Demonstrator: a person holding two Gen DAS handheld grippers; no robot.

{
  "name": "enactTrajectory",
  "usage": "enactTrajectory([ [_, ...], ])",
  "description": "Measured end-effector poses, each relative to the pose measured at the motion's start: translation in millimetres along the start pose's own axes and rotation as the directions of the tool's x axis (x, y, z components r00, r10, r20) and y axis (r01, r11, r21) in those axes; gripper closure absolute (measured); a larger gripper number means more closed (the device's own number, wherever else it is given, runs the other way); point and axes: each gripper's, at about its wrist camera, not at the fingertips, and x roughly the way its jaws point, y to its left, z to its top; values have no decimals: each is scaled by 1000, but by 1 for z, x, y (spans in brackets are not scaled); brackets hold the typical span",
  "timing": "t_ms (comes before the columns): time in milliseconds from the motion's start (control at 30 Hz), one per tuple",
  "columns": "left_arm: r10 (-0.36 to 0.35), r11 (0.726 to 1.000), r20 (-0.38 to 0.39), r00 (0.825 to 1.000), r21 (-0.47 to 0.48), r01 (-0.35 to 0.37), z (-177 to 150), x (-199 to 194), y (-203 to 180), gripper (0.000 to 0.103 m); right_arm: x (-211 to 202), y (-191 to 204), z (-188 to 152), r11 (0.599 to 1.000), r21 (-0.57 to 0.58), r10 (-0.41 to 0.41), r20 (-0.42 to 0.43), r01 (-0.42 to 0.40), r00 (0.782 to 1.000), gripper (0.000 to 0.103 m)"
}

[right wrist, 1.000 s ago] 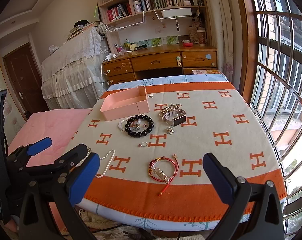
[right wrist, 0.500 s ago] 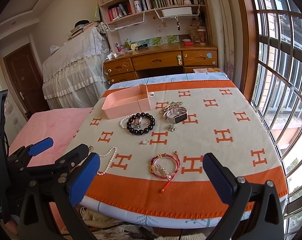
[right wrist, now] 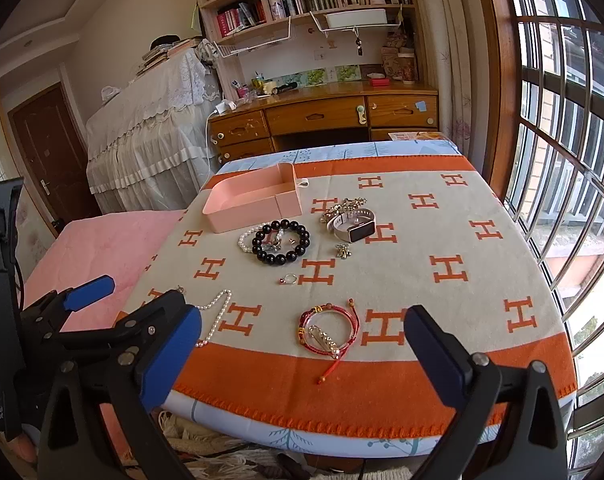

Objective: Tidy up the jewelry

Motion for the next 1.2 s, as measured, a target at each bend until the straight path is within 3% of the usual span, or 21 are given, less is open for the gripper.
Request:
enactTrajectory([
  [400, -38, 998, -36, 999, 46, 40, 47, 13, 26, 1, 41, -1, 45, 994, -35, 102, -126, -107, 987, 34],
  [633, -40, 999, -141, 989, 21, 43, 86, 60, 62, 1, 95, -5, 89, 991, -45, 113, -233, -127, 966, 48],
  [733, -40, 999, -209, 977, 10, 43, 96, 93, 73, 1, 131, -5, 108, 989, -40, 125, -304, -144, 945, 52],
  [900, -82, 997, -334, 939, -37, 74, 101, 153, 84, 15, 199, -2, 125, 988, -39, 121, -428, -152, 896, 58],
  [1033, -92, 996, -402, 911, -56, 76, 100, 192, 85, 29, 249, -1, 124, 990, -58, 81, -512, -129, 855, 63],
  [1200, -93, 995, -455, 886, -68, 69, 99, 229, 83, 33, 289, -3, 119, 991, -77, 44, -569, -106, 821, 68],
])
